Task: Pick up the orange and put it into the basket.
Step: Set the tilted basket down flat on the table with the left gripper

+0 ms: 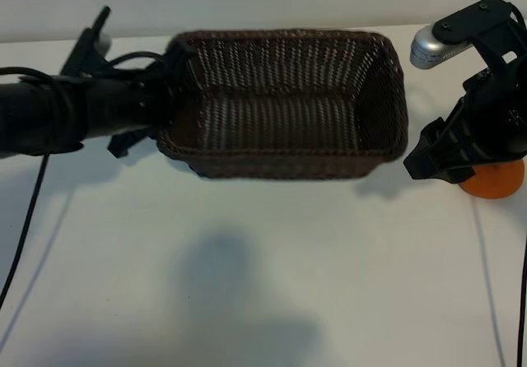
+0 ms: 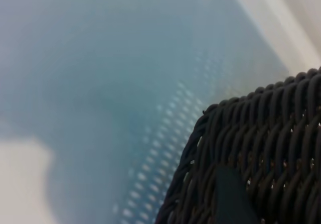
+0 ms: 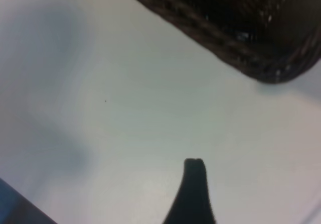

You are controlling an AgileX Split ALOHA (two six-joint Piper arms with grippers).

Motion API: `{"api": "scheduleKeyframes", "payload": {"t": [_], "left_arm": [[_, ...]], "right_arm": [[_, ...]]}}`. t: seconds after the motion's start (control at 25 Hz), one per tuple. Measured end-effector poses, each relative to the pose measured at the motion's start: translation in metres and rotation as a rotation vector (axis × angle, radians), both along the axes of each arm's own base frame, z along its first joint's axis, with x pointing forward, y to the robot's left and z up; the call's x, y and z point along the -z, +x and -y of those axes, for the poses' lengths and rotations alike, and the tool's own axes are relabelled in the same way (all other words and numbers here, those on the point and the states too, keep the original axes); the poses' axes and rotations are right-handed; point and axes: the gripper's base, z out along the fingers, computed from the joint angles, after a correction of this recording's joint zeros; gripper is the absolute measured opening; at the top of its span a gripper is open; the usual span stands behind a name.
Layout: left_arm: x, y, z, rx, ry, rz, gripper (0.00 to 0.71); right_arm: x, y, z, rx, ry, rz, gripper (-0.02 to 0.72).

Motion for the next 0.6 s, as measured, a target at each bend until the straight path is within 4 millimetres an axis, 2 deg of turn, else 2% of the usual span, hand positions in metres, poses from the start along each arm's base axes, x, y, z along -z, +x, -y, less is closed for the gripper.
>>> {"api": "scheduleKeyframes", "payload": {"t": [0.2,0.6], "left_arm": [[0.018,-0.002,0.011,0.024,0.011,-0.051,0.405],[0.020,0.000,0.011,0.005,0.008,-0.057,0.405]], "right_arm": [[0.000,0.000,0.000,0.000,0.000,0.000,0.591],[0.000,0.000,0.000,0.000,0.000,0.000,0.591]]}}
